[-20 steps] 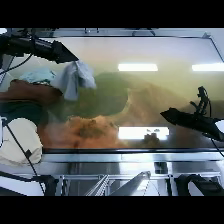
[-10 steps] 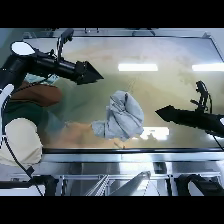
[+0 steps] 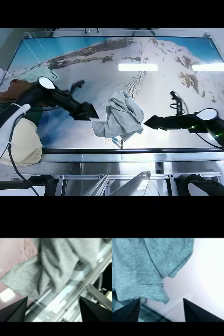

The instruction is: Fold the shirts.

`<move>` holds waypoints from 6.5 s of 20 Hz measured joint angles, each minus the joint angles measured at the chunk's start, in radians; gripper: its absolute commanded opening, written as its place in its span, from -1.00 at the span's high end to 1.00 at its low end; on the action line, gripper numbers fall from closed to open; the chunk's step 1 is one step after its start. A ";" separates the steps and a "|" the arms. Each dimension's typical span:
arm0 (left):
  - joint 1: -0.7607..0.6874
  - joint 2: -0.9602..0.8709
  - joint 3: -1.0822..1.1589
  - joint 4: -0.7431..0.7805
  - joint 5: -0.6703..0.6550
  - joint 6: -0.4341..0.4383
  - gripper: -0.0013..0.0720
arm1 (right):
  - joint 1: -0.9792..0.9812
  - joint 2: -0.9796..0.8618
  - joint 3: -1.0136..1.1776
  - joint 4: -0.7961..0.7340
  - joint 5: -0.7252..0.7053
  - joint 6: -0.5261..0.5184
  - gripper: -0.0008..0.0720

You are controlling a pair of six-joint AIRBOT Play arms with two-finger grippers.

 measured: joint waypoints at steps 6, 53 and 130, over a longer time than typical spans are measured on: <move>-0.119 -0.045 -0.135 -0.010 0.191 0.019 0.39 | 0.119 -0.208 0.055 0.118 -0.017 -0.104 0.94; 0.259 -0.105 0.817 0.010 -0.107 0.003 -0.98 | -0.262 -0.143 0.715 0.095 0.092 -0.048 0.02; -0.273 -0.028 0.090 0.038 0.097 -0.196 0.92 | -0.403 -0.442 0.673 -0.104 0.257 0.019 0.94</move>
